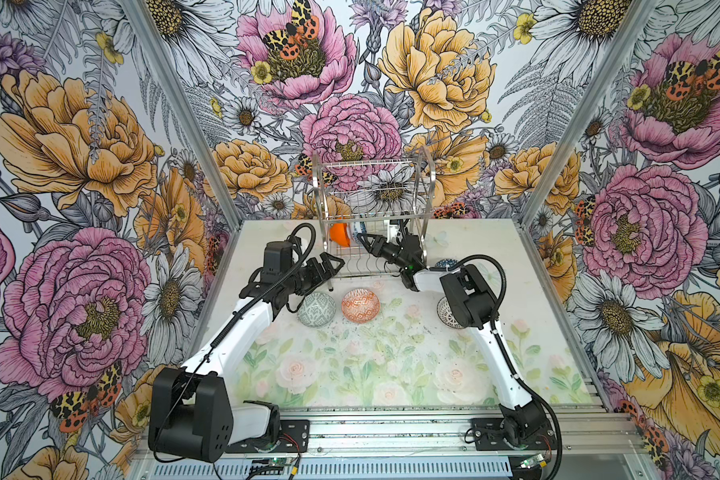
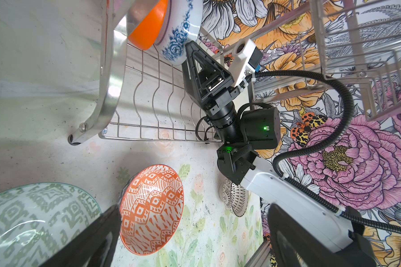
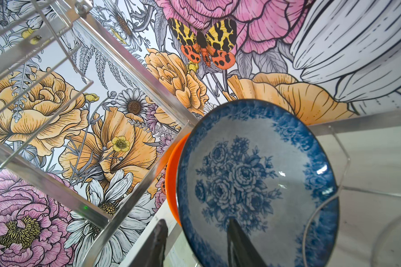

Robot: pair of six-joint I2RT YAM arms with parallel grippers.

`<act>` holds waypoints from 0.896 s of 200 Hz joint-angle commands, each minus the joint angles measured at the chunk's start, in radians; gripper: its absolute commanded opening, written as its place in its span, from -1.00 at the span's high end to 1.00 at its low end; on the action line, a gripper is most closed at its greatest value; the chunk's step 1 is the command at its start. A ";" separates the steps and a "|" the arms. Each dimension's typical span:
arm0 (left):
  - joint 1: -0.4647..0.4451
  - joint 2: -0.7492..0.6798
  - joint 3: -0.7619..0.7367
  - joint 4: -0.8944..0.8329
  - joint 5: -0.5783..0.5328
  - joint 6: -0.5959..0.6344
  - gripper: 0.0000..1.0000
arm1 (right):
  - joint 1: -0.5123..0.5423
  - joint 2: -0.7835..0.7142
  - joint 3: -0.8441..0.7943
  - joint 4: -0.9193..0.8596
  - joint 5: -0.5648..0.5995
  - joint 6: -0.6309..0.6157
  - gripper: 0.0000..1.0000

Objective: Load the bowls into the dish rack
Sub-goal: 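Lower the floral bowl upright into the rack slot with the right gripper, then open the right gripper and release the floral bowl in the rack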

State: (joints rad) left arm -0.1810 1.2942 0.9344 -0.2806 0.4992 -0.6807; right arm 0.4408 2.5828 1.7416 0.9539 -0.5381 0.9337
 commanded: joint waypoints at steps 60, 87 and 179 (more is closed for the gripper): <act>-0.006 -0.018 -0.014 0.029 0.016 0.006 -0.97 | -0.009 -0.053 -0.027 0.115 -0.009 0.014 0.06; -0.005 -0.017 -0.014 0.029 0.016 0.006 -0.97 | -0.009 -0.038 -0.006 0.123 -0.013 0.017 0.04; -0.006 -0.015 -0.014 0.029 0.015 0.006 -0.97 | -0.009 -0.018 0.017 0.233 -0.017 0.064 -0.06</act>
State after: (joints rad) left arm -0.1810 1.2942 0.9325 -0.2802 0.4992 -0.6807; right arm 0.4408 2.5790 1.7271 1.1015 -0.5465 0.9787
